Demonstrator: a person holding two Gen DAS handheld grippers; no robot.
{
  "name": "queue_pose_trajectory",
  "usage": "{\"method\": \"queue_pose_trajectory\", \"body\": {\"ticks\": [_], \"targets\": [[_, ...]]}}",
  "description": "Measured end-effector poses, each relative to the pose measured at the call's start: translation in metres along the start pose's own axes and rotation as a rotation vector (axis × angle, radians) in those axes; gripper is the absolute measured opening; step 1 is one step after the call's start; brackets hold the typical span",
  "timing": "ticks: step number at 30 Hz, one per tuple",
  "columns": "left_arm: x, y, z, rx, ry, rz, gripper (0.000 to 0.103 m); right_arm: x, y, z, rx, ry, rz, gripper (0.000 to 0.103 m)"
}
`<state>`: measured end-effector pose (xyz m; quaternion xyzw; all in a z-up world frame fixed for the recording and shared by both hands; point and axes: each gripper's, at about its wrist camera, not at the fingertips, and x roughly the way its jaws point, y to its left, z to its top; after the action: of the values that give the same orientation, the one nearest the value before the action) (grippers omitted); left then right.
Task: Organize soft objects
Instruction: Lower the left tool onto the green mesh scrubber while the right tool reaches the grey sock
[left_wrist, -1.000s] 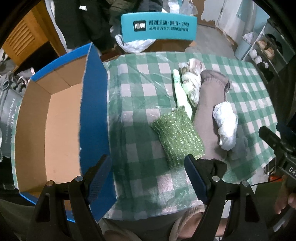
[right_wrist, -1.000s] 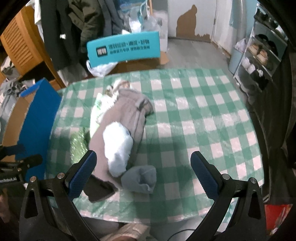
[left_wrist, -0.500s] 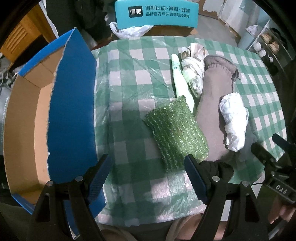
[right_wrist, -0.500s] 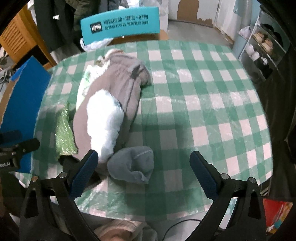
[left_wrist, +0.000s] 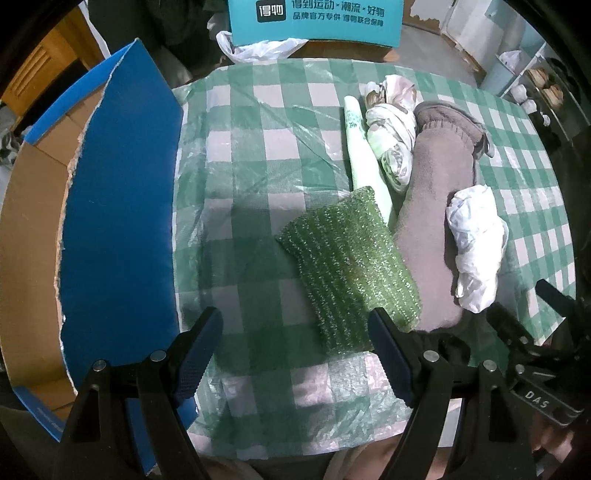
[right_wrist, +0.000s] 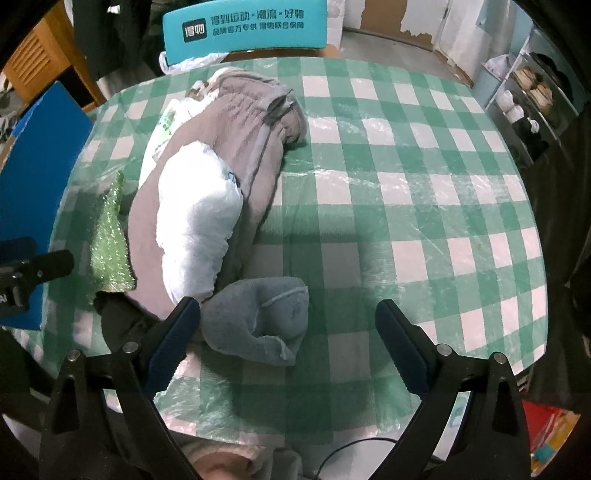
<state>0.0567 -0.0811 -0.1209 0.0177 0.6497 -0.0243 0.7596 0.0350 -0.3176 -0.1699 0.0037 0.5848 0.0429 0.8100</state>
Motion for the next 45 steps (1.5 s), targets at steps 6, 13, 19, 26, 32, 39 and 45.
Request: {"method": "queue_pose_trajectory", "body": {"ticks": [6,13,19,26,32,39,45], "targets": [[0.007,-0.001,0.008,-0.012,0.012,-0.02,0.082,0.009,0.002,-0.003,-0.008,0.031,0.005,0.085],[0.023,-0.012,0.021,-0.017,0.023,-0.025,0.082,0.016,-0.001,-0.004,-0.001,0.074,0.029,0.051],[0.039,-0.022,0.032,-0.012,0.035,-0.011,0.082,0.014,-0.011,-0.001,0.044,0.06,0.062,0.043],[0.05,-0.022,0.039,-0.035,0.029,-0.059,0.077,0.007,-0.023,0.004,0.084,0.032,0.081,0.032],[0.065,-0.018,0.049,-0.059,0.044,-0.109,0.047,0.002,-0.035,0.007,0.135,0.023,0.089,0.058],[0.074,-0.015,0.056,-0.067,0.04,-0.112,0.028,-0.006,-0.044,0.014,0.164,-0.031,0.057,0.074],[0.068,-0.01,0.053,-0.068,0.031,-0.092,0.024,0.007,-0.053,0.022,0.153,-0.018,-0.002,0.074]]}}
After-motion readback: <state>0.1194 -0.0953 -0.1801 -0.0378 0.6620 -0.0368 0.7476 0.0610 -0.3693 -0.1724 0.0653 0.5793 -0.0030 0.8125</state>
